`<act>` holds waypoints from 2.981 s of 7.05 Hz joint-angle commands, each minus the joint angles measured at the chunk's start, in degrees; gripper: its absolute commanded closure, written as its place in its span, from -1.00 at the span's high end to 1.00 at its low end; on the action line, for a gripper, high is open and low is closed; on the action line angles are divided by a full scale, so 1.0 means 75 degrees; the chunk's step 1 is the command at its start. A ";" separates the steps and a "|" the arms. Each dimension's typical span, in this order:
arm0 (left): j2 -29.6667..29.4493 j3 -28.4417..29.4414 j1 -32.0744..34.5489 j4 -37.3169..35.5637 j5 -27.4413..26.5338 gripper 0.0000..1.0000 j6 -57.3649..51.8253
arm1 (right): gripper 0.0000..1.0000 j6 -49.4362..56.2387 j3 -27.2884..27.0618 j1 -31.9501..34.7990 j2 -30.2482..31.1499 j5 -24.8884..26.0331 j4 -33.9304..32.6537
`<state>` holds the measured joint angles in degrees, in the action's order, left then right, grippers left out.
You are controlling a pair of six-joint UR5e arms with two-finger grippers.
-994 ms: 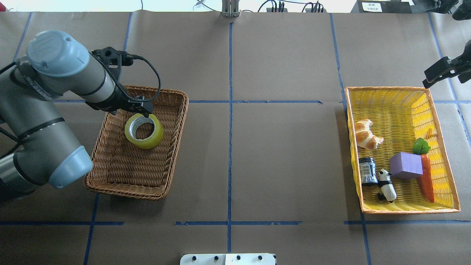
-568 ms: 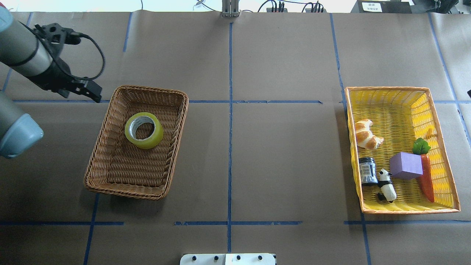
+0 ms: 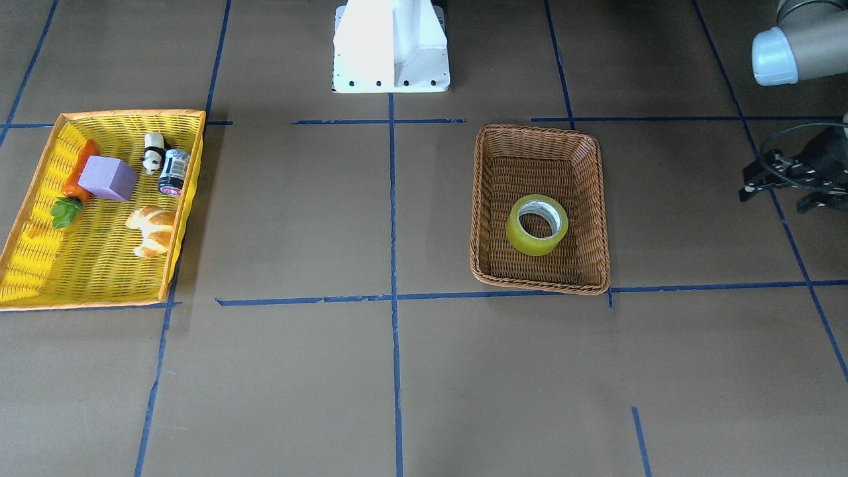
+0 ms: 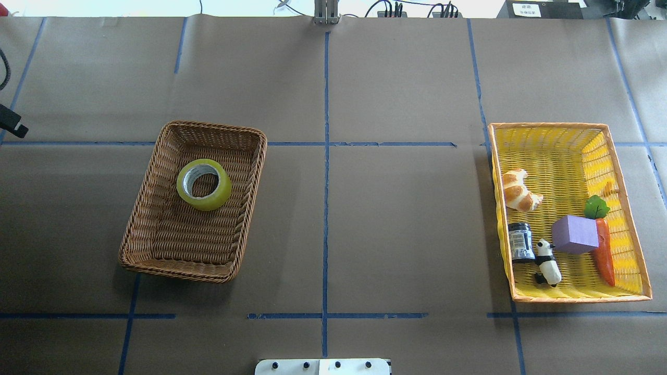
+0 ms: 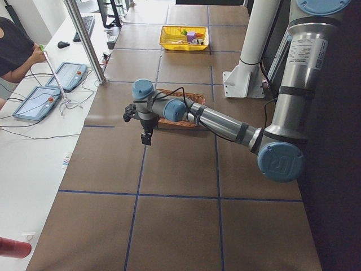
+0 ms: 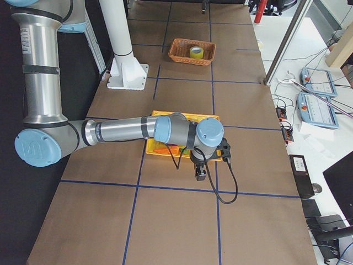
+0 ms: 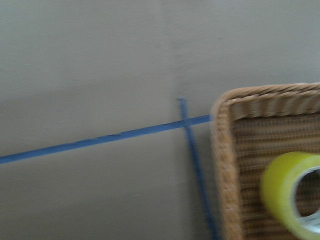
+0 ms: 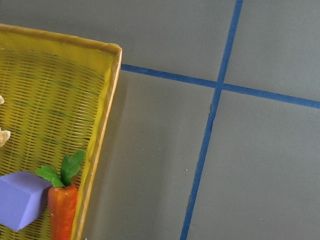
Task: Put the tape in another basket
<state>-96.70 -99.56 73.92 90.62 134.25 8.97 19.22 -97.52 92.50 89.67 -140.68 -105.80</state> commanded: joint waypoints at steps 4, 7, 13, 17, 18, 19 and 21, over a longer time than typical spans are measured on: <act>0.0132 0.1847 0.1720 -0.0034 0.0182 1.00 -0.2356 | 1.00 0.0109 0.0637 0.0100 -0.0003 0.0054 0.0993; 0.0506 0.1802 0.2191 -0.0152 0.0181 1.00 -0.2333 | 1.00 0.0086 0.1106 0.0112 -0.0003 0.0089 0.0994; 0.0589 0.1778 0.2285 -0.0152 0.0193 1.00 -0.2310 | 1.00 -0.1777 0.0722 0.0358 0.0079 0.0300 0.1110; 0.0578 0.1755 0.2297 -0.0141 0.0193 1.00 -0.2298 | 1.00 -0.1871 0.0803 0.0358 0.0349 0.0277 0.2295; 0.0578 0.1755 0.2297 -0.0141 0.0193 1.00 -0.2298 | 1.00 -0.1871 0.0803 0.0358 0.0349 0.0265 0.2283; 0.0578 0.1755 0.2297 -0.0141 0.0193 1.00 -0.2298 | 1.00 -0.1871 0.0803 0.0358 0.0349 0.0265 0.2283; 0.0578 0.1755 0.2297 -0.0141 0.0193 1.00 -0.2298 | 1.00 -0.1871 0.0803 0.0358 0.0372 0.0253 0.2329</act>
<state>-92.37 -86.40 91.14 89.56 135.70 -8.30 5.19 -91.50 95.19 92.34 -138.71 -88.56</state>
